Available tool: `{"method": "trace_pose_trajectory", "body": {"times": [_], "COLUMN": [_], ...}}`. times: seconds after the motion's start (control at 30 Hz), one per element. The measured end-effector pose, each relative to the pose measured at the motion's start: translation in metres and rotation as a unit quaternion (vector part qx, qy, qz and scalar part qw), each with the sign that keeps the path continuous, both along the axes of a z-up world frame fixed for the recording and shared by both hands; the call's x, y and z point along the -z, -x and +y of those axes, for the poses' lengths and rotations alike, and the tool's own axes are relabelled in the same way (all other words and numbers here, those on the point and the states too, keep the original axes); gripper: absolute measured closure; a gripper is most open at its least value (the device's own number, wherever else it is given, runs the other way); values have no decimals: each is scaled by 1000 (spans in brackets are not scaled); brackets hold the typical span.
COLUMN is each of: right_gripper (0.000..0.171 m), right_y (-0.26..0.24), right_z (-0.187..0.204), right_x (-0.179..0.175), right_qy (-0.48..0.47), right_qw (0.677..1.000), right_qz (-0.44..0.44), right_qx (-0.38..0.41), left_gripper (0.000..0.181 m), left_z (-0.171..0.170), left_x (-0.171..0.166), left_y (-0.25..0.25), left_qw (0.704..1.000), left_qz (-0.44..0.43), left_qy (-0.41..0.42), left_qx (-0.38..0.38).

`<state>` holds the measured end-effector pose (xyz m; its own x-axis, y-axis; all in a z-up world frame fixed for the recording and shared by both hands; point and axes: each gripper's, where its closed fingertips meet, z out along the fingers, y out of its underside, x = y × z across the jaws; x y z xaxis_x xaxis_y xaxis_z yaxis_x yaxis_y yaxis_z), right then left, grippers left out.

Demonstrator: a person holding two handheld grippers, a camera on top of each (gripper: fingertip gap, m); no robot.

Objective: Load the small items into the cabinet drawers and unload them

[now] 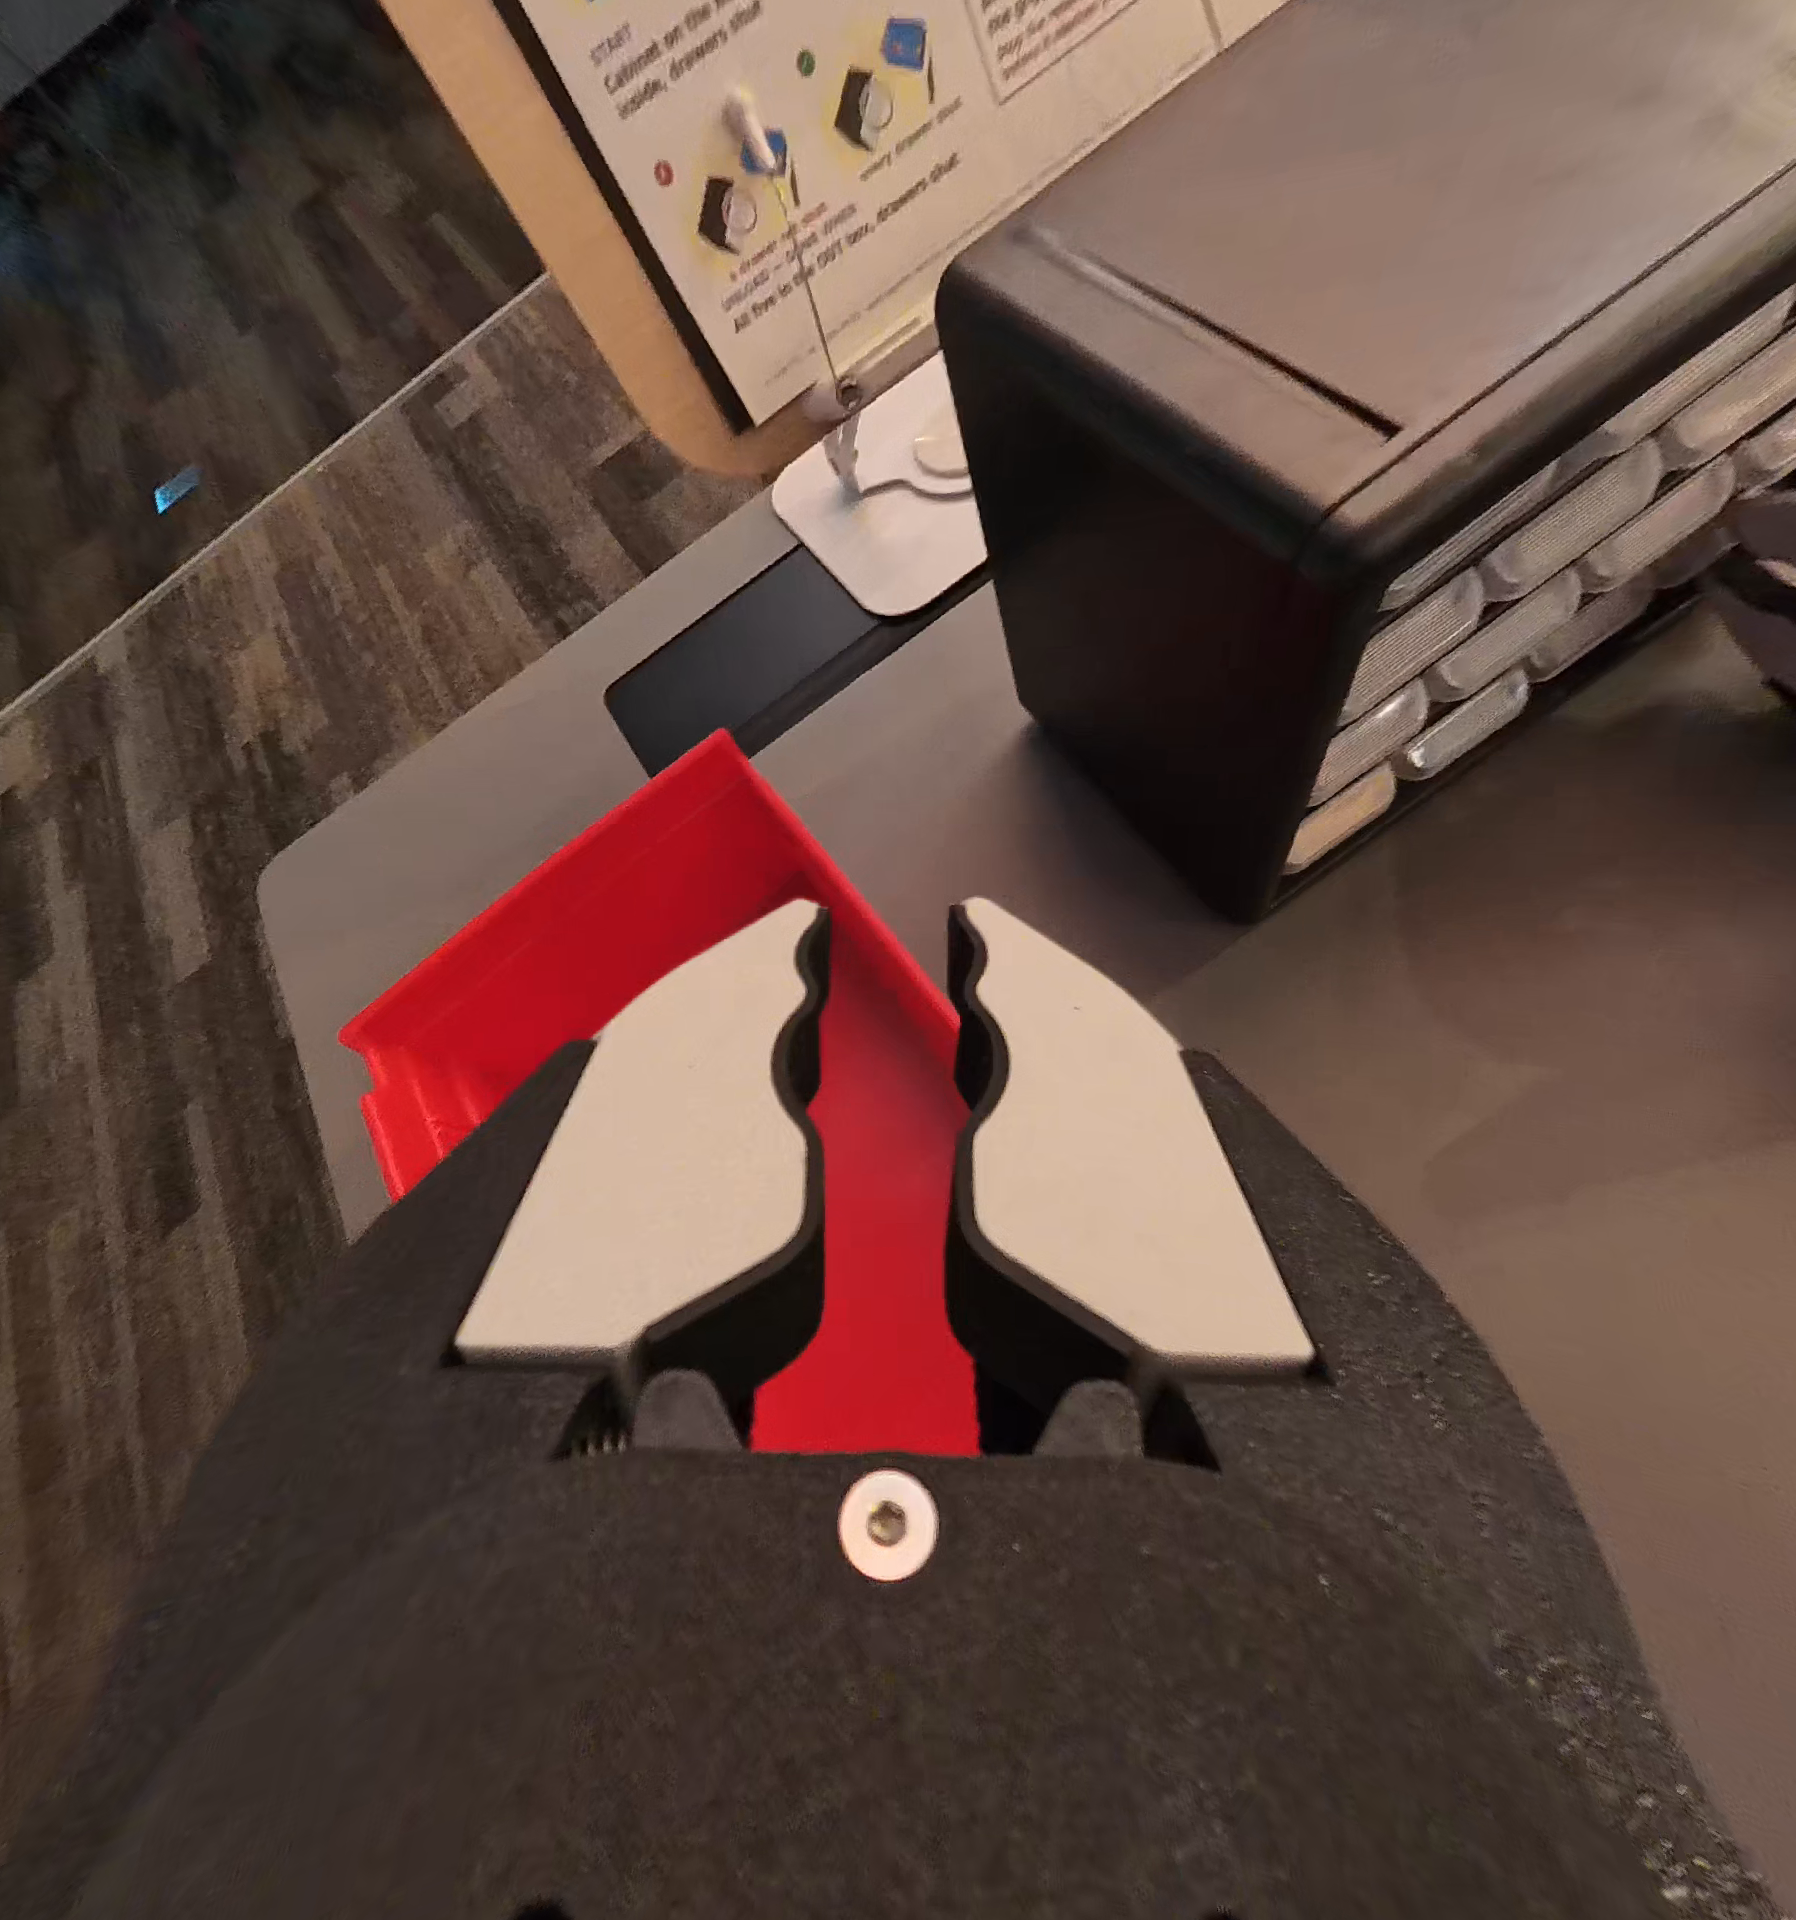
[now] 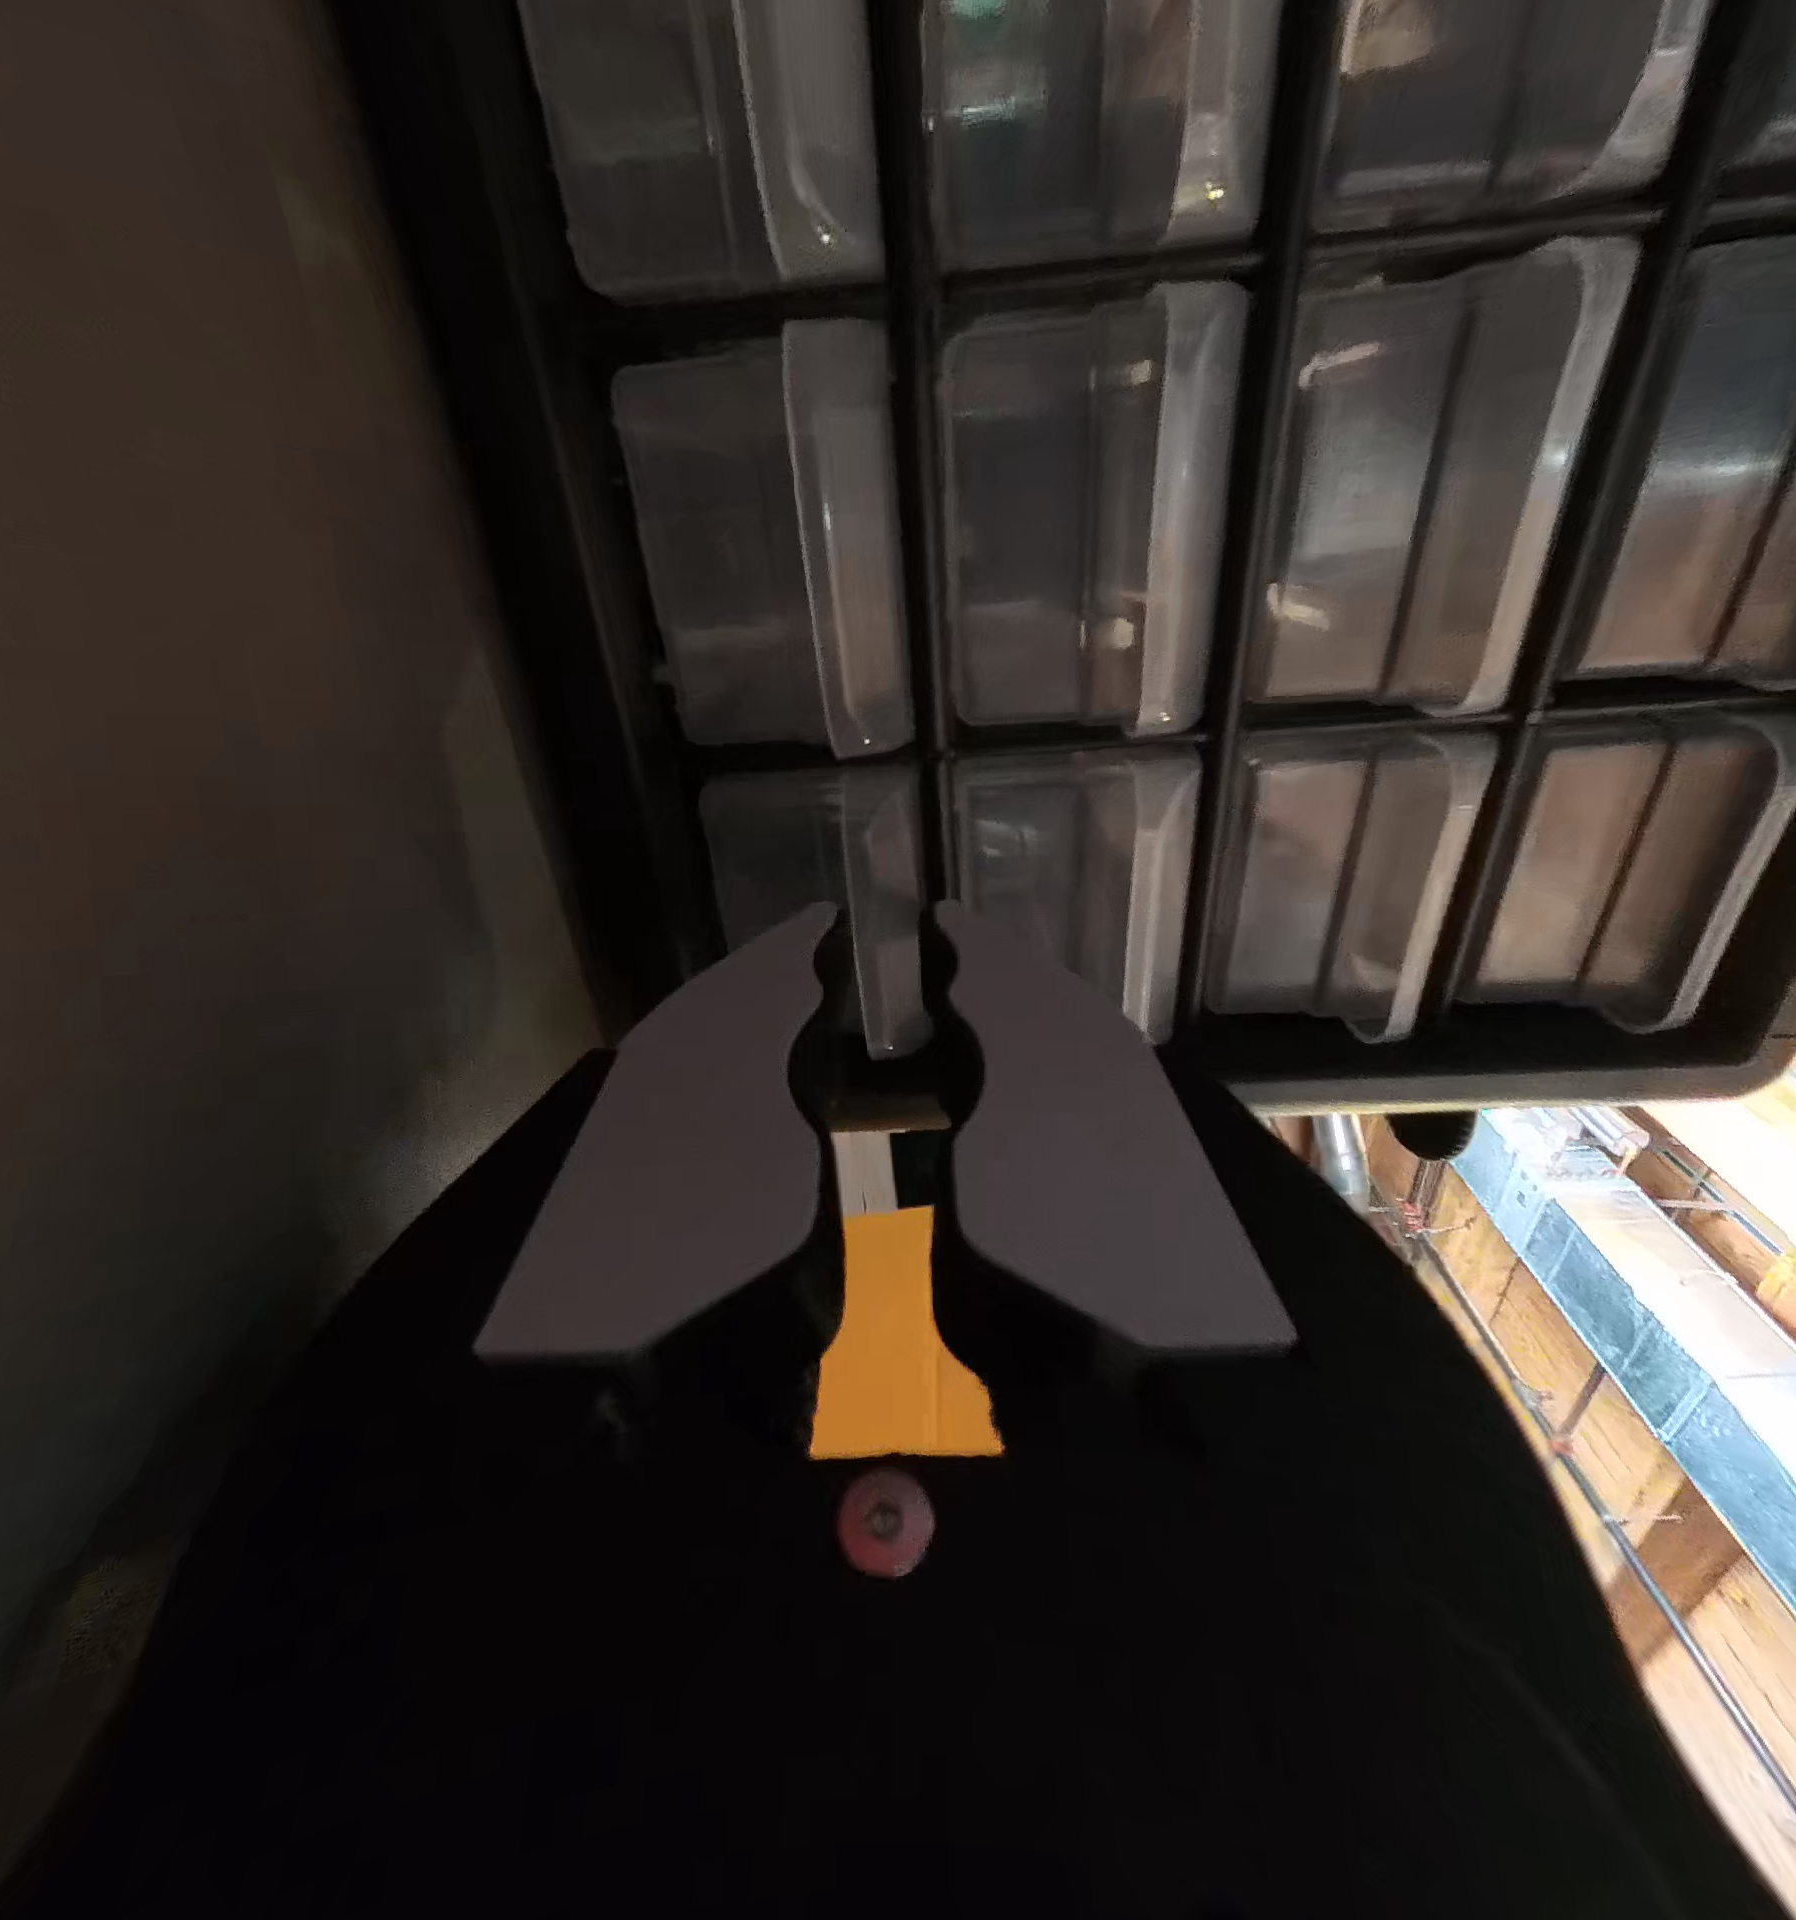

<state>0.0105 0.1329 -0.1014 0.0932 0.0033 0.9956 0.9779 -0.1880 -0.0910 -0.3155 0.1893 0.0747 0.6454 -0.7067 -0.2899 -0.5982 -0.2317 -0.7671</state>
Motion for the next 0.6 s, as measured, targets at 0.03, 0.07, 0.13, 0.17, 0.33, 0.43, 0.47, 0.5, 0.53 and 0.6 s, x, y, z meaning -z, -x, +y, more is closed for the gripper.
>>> {"method": "trace_pose_trajectory", "body": {"times": [0.03, 0.07, 0.13, 0.17, 0.33, 0.43, 0.47, 0.5, 0.53, 0.6], "right_gripper": [159, 159, 159, 159, 159, 159, 159, 159, 159, 159], "right_y": [0, 0, 1, 4, 10, 12, 13, 14, 15, 16], "right_z": [-1, -2, -8, -12, -34, -46, -50, -54, -57, -63], "right_x": [0, 0, 0, 0, 0, 0, 0, -1, -1, -1], "right_qy": [-1, -1, -1, 0, 3, 2, 2, 2, 2, 2], "right_qw": [1000, 1000, 1000, 1000, 1000, 1000, 1000, 1000, 1000, 1000], "right_qz": [1, -3, -11, -13, -15, -15, -15, -15, -16, -14], "right_qx": [0, 1, 1, -1, -3, -3, -3, -3, -3, -3], "left_gripper": [160, 160, 160, 160, 160, 160, 160, 160, 160, 160], "left_z": [2, 3, 4, 4, 10, 18, 22, 25, 28, 35], "left_x": [3, 6, 10, 11, 15, 21, 24, 29, 35, 50], "left_y": [0, -1, -3, -5, 3, 16, 21, 26, 31, 42], "left_qw": [1000, 1000, 1000, 1000, 999, 998, 997, 996, 995, 991], "left_qz": [9, 17, 24, 26, 39, 51, 56, 61, 66, 80], "left_qy": [2, 3, 5, 6, 8, 13, 19, 26, 38, 69], "left_qx": [-2, -3, -2, 1, -18, -45, -54, -62, -70, -87]}}
